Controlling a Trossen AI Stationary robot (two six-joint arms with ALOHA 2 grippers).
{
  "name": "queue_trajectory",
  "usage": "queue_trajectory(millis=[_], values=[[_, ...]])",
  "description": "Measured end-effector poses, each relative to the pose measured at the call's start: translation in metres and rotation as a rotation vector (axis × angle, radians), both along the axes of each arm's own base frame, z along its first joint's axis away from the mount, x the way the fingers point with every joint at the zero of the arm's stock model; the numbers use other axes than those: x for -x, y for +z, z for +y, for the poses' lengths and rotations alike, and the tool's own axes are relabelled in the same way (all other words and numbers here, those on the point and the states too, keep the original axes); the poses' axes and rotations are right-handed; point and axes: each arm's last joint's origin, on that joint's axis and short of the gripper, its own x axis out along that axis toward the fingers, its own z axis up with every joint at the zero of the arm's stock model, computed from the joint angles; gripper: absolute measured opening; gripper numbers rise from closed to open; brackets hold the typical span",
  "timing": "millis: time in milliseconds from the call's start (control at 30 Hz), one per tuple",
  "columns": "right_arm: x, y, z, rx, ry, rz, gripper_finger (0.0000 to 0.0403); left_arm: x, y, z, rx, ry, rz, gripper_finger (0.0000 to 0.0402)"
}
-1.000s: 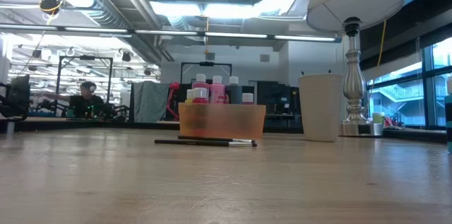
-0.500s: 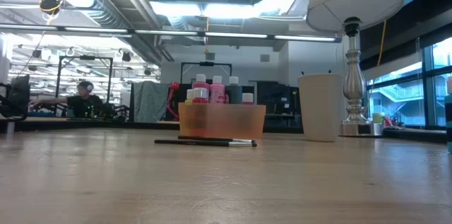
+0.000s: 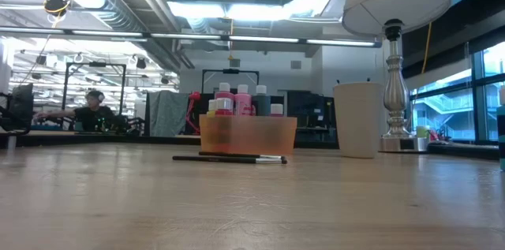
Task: Pick & Place Paint Supplies
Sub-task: Put the black paint brush into the light brown cup
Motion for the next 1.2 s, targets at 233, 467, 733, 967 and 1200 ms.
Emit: queue_trajectory(millis=[233, 467, 733, 967, 1200], values=[[-0.001, 0.000, -0.001, 0.000, -0.002, 0.000, 0.0212, 0.002, 0.001, -0.002, -0.001, -0.006, -0.002, 0.0001], [-0.001, 0.000, -0.001, 0.000, -0.002, 0.000, 0.0212, 0.002, 0.002, -0.001, -0.003, -0.004, -0.007, 0.0001], [0.000, -0.007, -0.003, 0.028, -0.018, 0.072, 0.0212, 0.002, 0.004, -0.001, 0.000, 0.021, -0.008, 0.0001], [0.005, -0.028, -0.012, 0.179, -0.064, 0.257, 0.0212, 0.001, 0.013, 0.000, 0.016, 0.051, -0.061, 0.0001], [0.005, -0.045, -0.015, 0.295, -0.119, 0.347, 0.0212, 0.000, 0.017, 0.000, 0.032, 0.098, -0.100, 0.0001]])
